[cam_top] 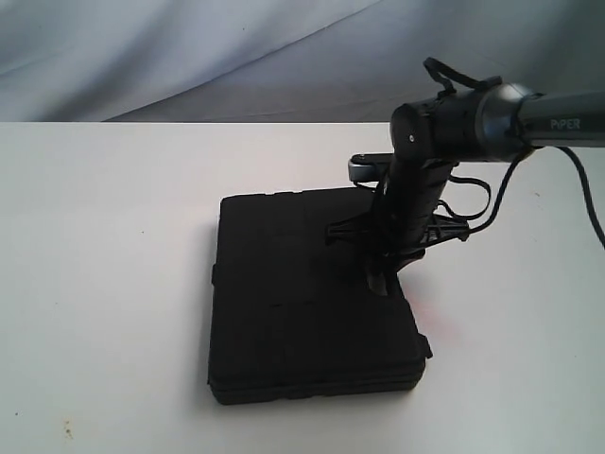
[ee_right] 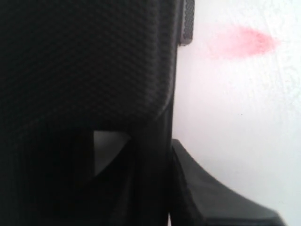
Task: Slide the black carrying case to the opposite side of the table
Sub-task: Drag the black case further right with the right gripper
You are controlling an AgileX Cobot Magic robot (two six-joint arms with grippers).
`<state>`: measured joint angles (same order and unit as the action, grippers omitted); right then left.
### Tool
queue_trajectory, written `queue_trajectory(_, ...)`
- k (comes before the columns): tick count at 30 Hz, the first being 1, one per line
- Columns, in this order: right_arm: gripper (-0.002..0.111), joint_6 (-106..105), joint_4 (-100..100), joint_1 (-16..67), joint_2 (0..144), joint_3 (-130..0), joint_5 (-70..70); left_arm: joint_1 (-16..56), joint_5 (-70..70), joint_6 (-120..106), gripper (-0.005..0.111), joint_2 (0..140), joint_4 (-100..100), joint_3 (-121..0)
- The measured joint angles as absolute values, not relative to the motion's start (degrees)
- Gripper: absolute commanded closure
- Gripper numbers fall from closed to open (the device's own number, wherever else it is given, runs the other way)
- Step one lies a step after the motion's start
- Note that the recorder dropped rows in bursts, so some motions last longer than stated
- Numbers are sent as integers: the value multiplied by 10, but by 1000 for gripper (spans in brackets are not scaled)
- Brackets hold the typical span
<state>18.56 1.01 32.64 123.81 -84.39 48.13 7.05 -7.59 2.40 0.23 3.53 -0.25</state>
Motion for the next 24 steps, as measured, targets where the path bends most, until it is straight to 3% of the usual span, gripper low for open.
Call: queue_trajectory(24,108,148,24,250,1199,-759,414,70,-76,24,107,2,35,-2)
